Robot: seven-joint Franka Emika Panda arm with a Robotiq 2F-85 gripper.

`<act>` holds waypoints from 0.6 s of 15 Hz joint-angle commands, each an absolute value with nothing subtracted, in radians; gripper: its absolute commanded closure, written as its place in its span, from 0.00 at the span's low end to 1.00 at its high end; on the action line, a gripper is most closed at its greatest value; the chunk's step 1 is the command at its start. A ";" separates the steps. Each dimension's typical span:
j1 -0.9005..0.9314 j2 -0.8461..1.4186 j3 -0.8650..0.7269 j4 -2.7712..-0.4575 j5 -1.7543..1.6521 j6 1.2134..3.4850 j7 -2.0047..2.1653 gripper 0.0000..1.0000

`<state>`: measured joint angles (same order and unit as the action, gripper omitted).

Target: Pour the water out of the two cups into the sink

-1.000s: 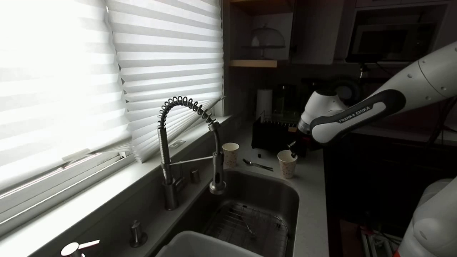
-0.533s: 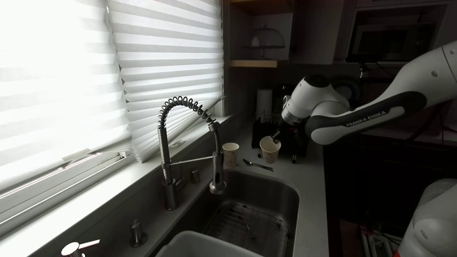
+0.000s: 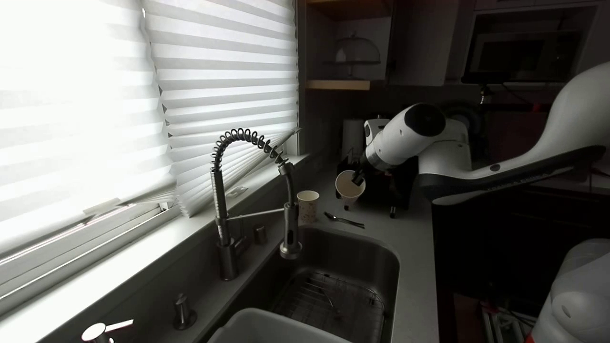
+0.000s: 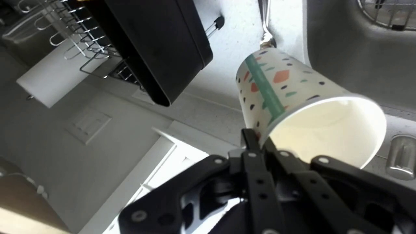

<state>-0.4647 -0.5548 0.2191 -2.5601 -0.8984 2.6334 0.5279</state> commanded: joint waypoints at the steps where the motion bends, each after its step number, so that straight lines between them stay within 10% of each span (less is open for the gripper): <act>1: -0.519 -0.601 0.272 -2.579 -1.077 2.657 0.631 0.99; 9: -0.575 -0.642 0.357 -2.576 -1.472 2.659 0.907 0.99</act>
<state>-0.5361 -0.6048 0.3207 -2.5647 -1.3296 2.6387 0.8038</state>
